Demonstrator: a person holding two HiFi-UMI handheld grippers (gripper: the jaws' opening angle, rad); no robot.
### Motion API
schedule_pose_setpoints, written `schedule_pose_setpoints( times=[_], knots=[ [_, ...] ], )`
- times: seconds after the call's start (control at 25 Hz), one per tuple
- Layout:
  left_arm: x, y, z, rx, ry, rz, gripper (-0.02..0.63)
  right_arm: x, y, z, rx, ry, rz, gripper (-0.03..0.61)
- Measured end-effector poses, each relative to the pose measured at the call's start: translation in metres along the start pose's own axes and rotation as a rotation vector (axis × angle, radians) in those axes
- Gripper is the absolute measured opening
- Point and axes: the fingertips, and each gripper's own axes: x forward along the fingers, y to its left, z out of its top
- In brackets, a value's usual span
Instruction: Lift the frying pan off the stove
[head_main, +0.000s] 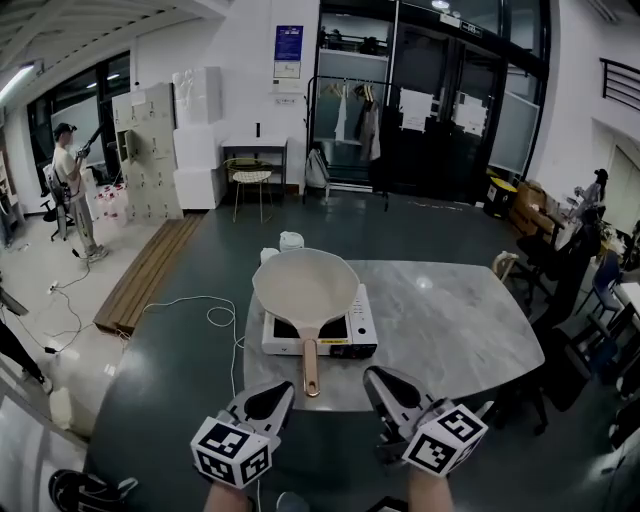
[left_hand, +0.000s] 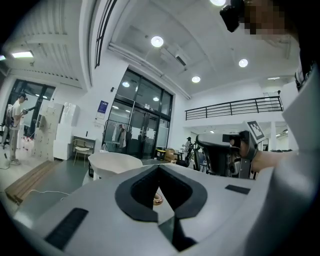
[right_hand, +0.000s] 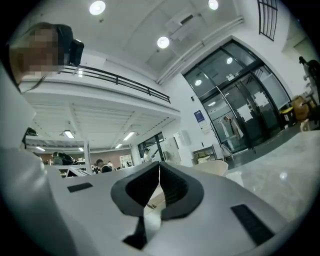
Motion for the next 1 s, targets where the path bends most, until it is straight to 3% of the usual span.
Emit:
schedule_pose_setpoints(
  times=[0.24,0.48,0.68,0.84,1.0],
  knots=[
    [0.032,0.019,-0.021,-0.102,0.114,-0.099,0.011,0.04,-0.02,-0.01,0.106,0.048,0.039,0.026],
    [0.048,0.027,-0.048,-0.348,0.184,-0.244,0.017,0.064,-0.048,-0.026,0.223,0.058,0.006,0.028],
    [0.053,0.023,-0.058,-0.566,0.226,-0.368,0.159,0.073,-0.061,-0.021,0.262,0.01,-0.031,0.028],
    [0.057,0.008,-0.077,-0.717,0.296,-0.436,0.253,0.07,-0.071,-0.026,0.221,0.039,-0.087,0.028],
    [0.065,0.003,-0.086,-0.876,0.312,-0.47,0.276,0.069,-0.078,-0.034,0.209,0.077,-0.105,0.028]
  ],
)
